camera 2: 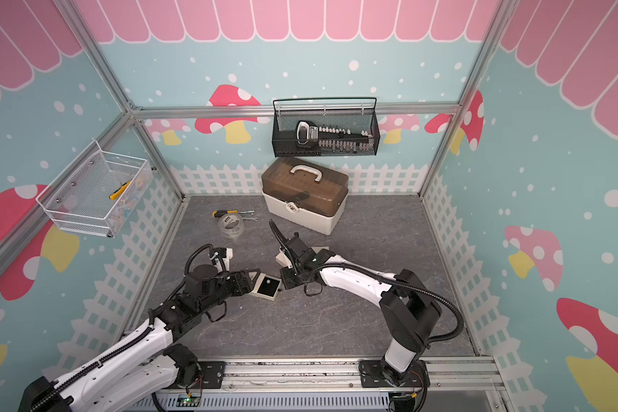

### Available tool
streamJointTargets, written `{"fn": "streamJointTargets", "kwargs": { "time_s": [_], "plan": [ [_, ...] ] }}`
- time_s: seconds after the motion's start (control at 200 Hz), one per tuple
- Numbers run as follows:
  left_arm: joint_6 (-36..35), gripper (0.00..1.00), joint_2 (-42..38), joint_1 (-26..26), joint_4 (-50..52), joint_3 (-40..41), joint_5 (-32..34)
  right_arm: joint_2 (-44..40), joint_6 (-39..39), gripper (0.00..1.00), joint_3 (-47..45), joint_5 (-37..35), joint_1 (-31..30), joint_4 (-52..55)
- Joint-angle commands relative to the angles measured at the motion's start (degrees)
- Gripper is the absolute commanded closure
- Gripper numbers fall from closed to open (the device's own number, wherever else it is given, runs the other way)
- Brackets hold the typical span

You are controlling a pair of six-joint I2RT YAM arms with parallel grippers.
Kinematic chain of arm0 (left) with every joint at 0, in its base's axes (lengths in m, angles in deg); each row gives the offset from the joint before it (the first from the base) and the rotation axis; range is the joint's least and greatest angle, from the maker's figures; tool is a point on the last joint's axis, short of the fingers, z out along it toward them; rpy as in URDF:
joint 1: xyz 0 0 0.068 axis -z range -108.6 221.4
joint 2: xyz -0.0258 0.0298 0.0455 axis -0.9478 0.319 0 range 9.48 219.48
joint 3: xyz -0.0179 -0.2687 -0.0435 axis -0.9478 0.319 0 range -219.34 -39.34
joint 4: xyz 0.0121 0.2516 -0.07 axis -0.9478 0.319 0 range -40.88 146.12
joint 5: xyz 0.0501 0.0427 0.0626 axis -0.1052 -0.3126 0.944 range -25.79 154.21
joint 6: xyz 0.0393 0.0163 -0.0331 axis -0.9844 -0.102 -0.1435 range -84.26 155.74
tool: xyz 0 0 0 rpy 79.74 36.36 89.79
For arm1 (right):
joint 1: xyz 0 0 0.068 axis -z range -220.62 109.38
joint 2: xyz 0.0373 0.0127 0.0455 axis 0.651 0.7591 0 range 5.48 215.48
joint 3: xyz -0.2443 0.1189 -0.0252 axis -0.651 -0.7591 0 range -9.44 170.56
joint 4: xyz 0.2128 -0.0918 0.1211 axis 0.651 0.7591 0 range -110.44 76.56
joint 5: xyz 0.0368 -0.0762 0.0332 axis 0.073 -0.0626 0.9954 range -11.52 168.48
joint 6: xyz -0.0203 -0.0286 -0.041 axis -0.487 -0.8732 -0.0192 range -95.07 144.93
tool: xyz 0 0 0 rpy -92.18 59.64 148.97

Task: Place the earrings into the drawer-style jewelry box
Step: Insert the earring into the inner lining.

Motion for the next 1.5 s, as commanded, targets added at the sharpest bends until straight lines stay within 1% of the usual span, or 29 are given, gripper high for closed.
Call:
{"fn": "streamJointTargets", "kwargs": {
  "time_s": [0.0, 0.035, 0.07, 0.165, 0.255, 0.365, 0.52, 0.685, 0.961, 1.156, 1.301, 1.496],
  "plan": [
    [1.9, 0.23, -0.6, -3.8, 4.3, 1.5, -2.4, 0.1, -0.6, 1.00, -2.2, 0.1, -1.8, -10.9],
    [2.0, 0.23, 0.1, -4.4, 5.3, 1.5, -2.1, 0.3, -1.4, 1.00, -2.7, -0.5, -2.4, -13.0],
    [2.0, 0.23, 0.6, -6.8, 5.5, 1.6, -2.6, 0.6, -2.4, 1.00, -3.0, -1.4, -3.0, -14.9],
    [2.2, 0.23, 1.5, -9.9, 5.4, 1.6, -3.4, 1.6, -4.8, 1.00, -4.1, -3.0, -4.2, -19.8],
    [2.1, 0.23, 3.2, -12.5, 5.0, 1.2, -4.4, 3.1, -6.5, 1.00, -4.3, -2.4, -4.4, -23.2],
    [2.3, 0.24, 6.4, -14.5, 2.0, 1.6, -6.6, 5.8, -9.5, 1.00, -3.3, 0.2, -4.5, -24.5],
    [2.6, 0.24, 10.4, -15.4, -2.4, 2.6, -8.5, 7.7, -10.8, 1.00, -3.6, 2.5, -4.5, -26.9],
    [2.6, 0.24, 12.6, -16.1, -5.2, 3.4, -9.3, 8.8, -11.9, 1.00, -3.7, 2.5, -4.5, -27.1],
    [1.9, 0.24, 18.7, -16.3, -8.2, 2.7, -10.8, 9.7, -13.4, 1.00, -4.0, 2.1, -4.5, -27.1],
    [1.5, 0.27, 22.2, -16.3, -10.1, 2.3, -11.9, 10.2, -13.8, 1.00, -4.1, 2.0, -4.5, -27.2],
    [1.5, 0.28, 23.5, -16.3, -11.9, 2.4, -13.3, 10.9, -14.1, 1.00, -4.0, 2.1, -4.5, -27.2],
    [1.3, 0.29, 23.4, -16.3, -14.4, 3.3, -16.0, 12.0, -14.1, 1.00, -3.4, 2.6, -4.5, -27.2]
  ]
}}
